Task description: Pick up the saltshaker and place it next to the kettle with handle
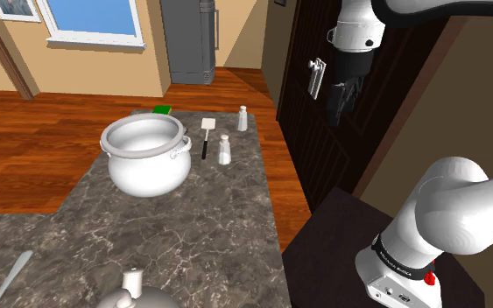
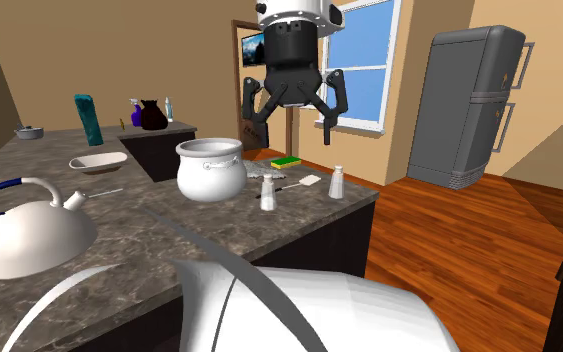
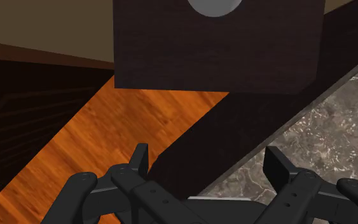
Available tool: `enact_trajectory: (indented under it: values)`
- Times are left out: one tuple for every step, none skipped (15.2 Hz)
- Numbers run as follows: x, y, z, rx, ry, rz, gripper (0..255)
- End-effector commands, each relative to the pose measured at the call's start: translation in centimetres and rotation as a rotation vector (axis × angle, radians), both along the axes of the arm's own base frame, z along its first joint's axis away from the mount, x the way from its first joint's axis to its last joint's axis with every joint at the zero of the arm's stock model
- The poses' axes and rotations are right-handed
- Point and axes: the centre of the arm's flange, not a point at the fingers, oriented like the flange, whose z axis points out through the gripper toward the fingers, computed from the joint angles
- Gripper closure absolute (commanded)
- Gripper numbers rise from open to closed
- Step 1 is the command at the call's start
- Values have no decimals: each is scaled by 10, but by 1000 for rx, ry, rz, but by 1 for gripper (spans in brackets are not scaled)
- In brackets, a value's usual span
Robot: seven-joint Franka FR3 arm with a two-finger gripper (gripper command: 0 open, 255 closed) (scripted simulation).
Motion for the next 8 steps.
enact_trajectory:
  values:
    - [0,0,0,0,0,0,0]
    - [11,4,-6,0,-4,1,0]
    - [21,7,-11,-1,-8,1,0]
    - [32,11,-17,-1,-13,2,0]
    - [43,15,-23,-2,-17,2,0]
    - [53,19,-28,-2,-21,3,0]
    - [64,22,-34,-2,-25,4,0]
    - [75,26,-39,-3,-29,4,0]
